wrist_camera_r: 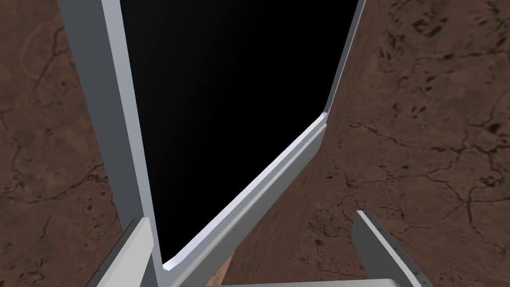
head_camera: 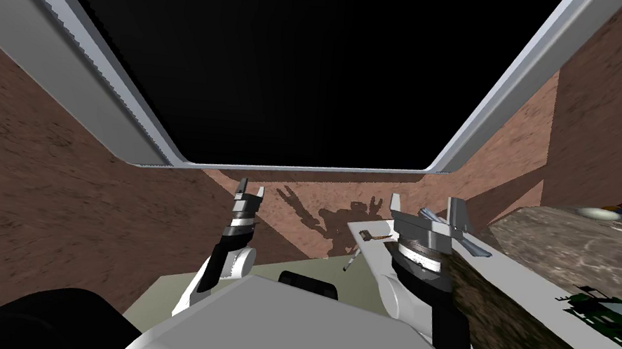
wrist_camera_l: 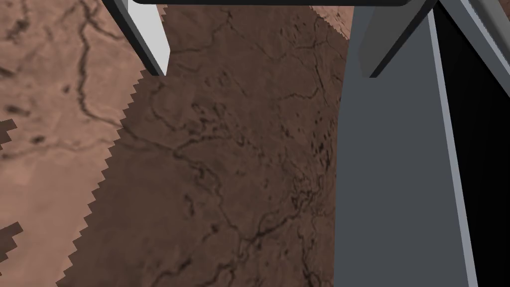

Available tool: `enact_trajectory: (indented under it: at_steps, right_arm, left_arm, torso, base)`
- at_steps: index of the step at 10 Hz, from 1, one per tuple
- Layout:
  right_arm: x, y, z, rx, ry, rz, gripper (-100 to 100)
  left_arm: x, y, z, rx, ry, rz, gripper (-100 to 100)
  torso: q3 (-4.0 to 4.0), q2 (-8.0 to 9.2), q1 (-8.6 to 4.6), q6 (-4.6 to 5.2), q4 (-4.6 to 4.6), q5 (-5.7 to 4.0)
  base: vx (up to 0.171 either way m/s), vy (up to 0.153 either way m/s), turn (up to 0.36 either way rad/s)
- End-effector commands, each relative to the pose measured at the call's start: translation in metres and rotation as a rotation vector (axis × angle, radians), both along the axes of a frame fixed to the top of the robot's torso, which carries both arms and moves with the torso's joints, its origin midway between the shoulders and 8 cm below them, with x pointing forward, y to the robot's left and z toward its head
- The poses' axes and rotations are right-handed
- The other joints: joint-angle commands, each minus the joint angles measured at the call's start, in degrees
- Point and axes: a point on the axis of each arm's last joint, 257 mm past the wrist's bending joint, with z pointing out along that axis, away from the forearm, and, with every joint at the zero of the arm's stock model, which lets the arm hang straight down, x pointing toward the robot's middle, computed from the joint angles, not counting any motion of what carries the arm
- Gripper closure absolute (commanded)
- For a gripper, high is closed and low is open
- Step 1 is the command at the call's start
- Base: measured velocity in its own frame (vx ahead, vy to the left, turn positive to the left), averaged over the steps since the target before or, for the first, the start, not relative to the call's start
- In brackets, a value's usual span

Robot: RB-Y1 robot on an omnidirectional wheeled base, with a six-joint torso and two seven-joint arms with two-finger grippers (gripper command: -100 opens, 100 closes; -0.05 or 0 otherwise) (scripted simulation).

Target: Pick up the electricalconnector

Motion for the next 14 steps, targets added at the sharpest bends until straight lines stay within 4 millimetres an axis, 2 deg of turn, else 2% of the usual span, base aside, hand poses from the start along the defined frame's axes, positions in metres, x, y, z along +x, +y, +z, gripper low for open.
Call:
enact_trajectory:
  at_steps: [1, 4, 8, 9, 10, 11, 12, 13, 14]
  right_arm:
    - [0.003, 0.003, -0.005, -0.034, 0.024, -0.002, -100]
    - [0.014, 0.009, -0.025, -0.134, 0.106, -0.025, -100]
    - [0.029, 0.014, -0.071, -0.319, 0.269, -0.080, -100]
    - [0.029, 0.014, -0.071, -0.329, 0.269, -0.090, -100]
    - [0.032, 0.014, -0.085, -0.385, 0.315, -0.106, -100]
    - [0.032, 0.014, -0.085, -0.389, 0.315, -0.109, -100]
    - [0.034, 0.014, -0.100, -0.450, 0.362, -0.127, -100]
    - [0.034, 0.014, -0.100, -0.452, 0.362, -0.129, -100]
    - [0.036, 0.014, -0.116, -0.516, 0.409, -0.144, -100]
  left_arm:
    - [0.000, 0.000, 0.000, 0.000, 0.000, 0.000, 0]
    - [0.000, 0.000, 0.000, 0.000, 0.000, 0.000, 0]
    - [0.000, 0.000, 0.000, 0.000, 0.000, 0.000, 0]
    - [0.000, 0.000, 0.000, 0.000, 0.000, 0.000, 0]
    - [0.000, 0.000, 0.000, 0.000, 0.000, 0.000, 0]
    - [0.000, 0.000, 0.000, 0.000, 0.000, 0.000, 0]
    - [0.000, 0.000, 0.000, 0.000, 0.000, 0.000, 0]
    - [0.000, 0.000, 0.000, 0.000, 0.000, 0.000, 0]
    - [0.000, 0.000, 0.000, 0.000, 0.000, 0.000, 0]
  torso:
    - [0.00, 0.00, 0.00, 0.00, 0.00, 0.00]
    - [-0.01, -0.02, -0.03, -0.01, -0.01, -0.01]
    - [-0.03, -0.04, -0.05, -0.01, -0.01, -0.01]
    - [-0.03, -0.05, -0.05, -0.01, -0.01, -0.01]
    - [-0.03, -0.04, -0.03, 0.01, -0.01, -0.01]
    - [-0.02, -0.04, -0.02, -0.01, -0.01, 0.00]
    - [-0.02, -0.03, -0.01, 0.01, -0.01, 0.00]
    - [-0.02, -0.03, -0.02, -0.01, -0.01, 0.00]
    - [-0.02, -0.03, -0.02, 0.01, -0.01, 0.00]
  base:
    - [0.002, 0.000, 0.036]
    - [0.007, -0.002, 0.076]
    - [0.013, -0.005, 0.121]
    - [0.010, -0.005, 0.033]
    - [0.008, -0.001, 0.087]
    - [0.007, -0.002, 0.048]
    - [0.008, 0.000, 0.125]
    - [0.008, -0.004, 0.044]
    - [0.011, -0.004, 0.098]
